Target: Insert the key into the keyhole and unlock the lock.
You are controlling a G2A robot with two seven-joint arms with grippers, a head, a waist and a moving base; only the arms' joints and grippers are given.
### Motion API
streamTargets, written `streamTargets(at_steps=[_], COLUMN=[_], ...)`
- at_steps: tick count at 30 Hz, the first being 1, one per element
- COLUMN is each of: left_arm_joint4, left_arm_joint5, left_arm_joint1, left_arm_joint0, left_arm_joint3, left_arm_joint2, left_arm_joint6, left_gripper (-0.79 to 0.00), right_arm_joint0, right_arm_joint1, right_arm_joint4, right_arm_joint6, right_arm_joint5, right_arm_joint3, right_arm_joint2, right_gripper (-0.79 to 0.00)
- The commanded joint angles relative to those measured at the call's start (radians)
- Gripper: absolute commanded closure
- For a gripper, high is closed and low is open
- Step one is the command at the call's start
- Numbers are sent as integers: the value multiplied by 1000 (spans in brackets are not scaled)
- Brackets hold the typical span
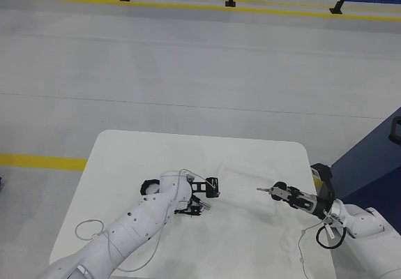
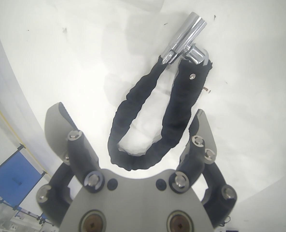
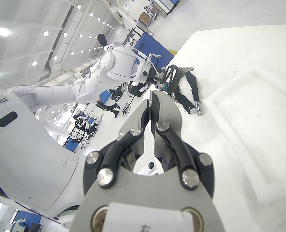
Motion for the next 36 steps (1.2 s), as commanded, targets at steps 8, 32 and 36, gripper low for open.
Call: streamTargets(at_steps=[8, 32, 36], left_arm_joint4=[24, 19, 25], left_arm_joint5=[25, 11, 4], left_arm_joint1=[-19, -105, -123], left_arm_joint0=[-6, -71, -80], left_arm_joint3=[10, 190, 222], left_arm_joint2=[12, 75, 92], left_arm_joint6=[-39, -25, -9], left_gripper=[-693, -323, -320], right_arm_joint0=[0, 0, 0], right_arm_joint1=[0, 0, 0], right_arm_joint4=[0, 0, 0], right_arm_joint6=[0, 0, 0], right_arm_joint5=[0, 0, 0], right_arm_joint3=[0, 0, 0], right_arm_joint2=[0, 0, 0], right_gripper=[0, 0, 0])
